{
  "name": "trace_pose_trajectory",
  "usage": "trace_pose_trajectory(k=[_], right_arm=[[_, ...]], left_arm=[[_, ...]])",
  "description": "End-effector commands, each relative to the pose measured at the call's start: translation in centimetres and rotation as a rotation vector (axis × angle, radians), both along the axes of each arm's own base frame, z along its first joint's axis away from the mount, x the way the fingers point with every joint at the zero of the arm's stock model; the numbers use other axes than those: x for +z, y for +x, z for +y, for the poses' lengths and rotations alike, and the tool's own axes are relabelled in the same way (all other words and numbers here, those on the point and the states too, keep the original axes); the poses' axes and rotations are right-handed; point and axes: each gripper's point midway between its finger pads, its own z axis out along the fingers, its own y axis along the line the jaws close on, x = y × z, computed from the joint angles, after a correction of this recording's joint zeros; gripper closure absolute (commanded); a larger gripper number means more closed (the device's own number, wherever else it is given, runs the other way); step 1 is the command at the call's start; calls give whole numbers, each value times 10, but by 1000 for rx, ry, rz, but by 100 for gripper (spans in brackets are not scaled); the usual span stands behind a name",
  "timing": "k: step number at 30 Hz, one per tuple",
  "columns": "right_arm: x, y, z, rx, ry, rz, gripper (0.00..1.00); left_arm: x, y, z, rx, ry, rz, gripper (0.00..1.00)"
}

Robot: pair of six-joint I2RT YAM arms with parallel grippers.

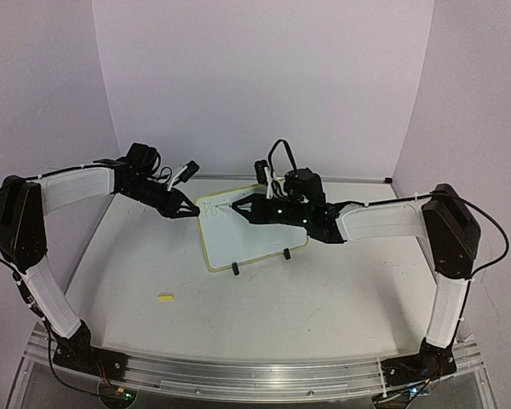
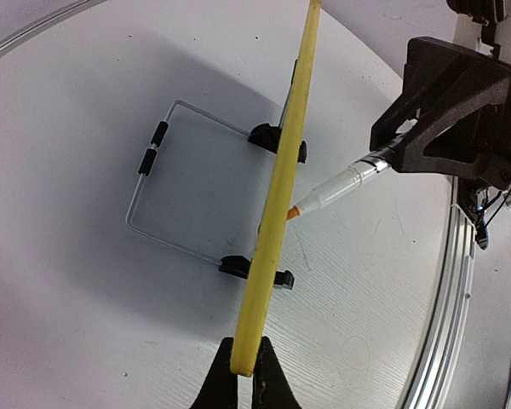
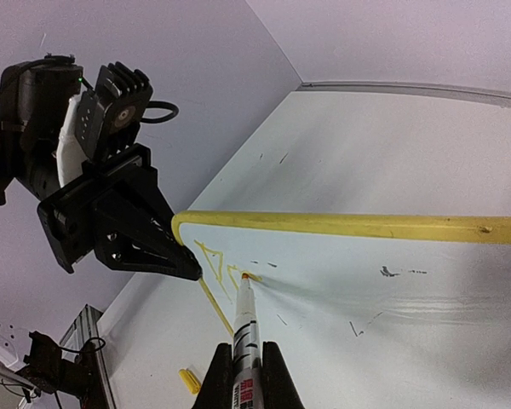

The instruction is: Write a sentence on the whiteboard

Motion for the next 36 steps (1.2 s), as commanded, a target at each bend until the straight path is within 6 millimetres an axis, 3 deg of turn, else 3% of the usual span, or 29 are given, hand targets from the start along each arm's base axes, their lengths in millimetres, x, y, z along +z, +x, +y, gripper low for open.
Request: trace_pose_trajectory(k=[1, 22, 36], right_arm=[[-7, 4, -4, -20, -19, 4, 100], [-7, 7, -24, -109, -44, -10, 100], [-22, -2, -7, -37, -52, 23, 100]], left_arm=[[-9, -6, -4, -19, 63, -2, 100], [-8, -6, -5, -20, 62, -4, 100], [-9, -6, -5, -20, 62, -3, 100]])
